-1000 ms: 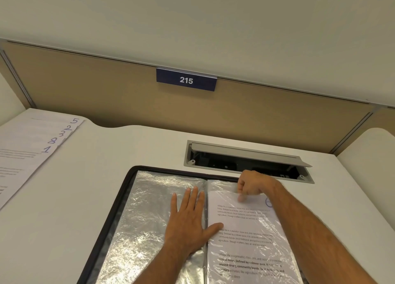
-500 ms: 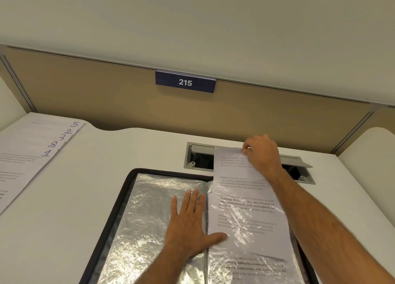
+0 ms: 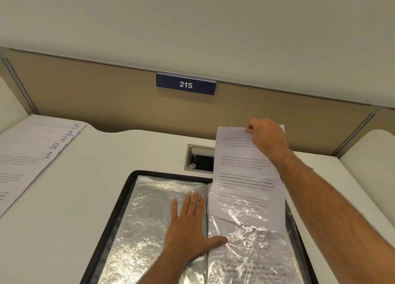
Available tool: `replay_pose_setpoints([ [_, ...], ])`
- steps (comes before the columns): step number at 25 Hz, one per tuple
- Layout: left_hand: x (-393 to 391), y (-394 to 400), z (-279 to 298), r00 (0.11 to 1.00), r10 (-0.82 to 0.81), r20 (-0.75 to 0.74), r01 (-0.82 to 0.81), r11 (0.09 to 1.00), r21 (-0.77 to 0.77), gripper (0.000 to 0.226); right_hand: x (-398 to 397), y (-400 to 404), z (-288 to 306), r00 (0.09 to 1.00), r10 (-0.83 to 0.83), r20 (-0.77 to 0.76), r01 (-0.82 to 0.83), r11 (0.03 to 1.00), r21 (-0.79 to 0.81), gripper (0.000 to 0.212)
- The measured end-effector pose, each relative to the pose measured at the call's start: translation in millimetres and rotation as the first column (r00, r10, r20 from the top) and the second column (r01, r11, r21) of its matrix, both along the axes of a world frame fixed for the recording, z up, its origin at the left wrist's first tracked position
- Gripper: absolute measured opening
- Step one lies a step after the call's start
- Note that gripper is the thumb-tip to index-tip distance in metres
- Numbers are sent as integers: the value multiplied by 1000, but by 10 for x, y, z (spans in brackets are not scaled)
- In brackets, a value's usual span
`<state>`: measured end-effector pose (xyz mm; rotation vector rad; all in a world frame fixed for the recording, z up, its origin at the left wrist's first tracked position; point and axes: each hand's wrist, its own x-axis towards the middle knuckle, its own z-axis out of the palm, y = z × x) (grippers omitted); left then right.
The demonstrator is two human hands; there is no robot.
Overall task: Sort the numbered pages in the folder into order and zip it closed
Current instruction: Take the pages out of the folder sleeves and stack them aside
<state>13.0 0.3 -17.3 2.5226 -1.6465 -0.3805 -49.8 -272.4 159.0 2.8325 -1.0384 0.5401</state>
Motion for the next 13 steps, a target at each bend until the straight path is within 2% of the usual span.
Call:
replay_pose_setpoints([
  [8, 4, -14, -24, 999, 20, -29, -20, 1000, -13, 137, 76, -18, 494, 966, 116, 233, -64, 974, -218, 11],
  [10, 22, -25, -16, 996, 34, -81, -37, 999, -33, 136, 27, 26, 593, 949, 128, 289, -43, 958, -283, 11],
  [13, 99, -47, -21, 967, 74, -243, -106, 987, -121, 124, -78, 176, 776, 916, 170, 364, -55, 950, -307, 11],
])
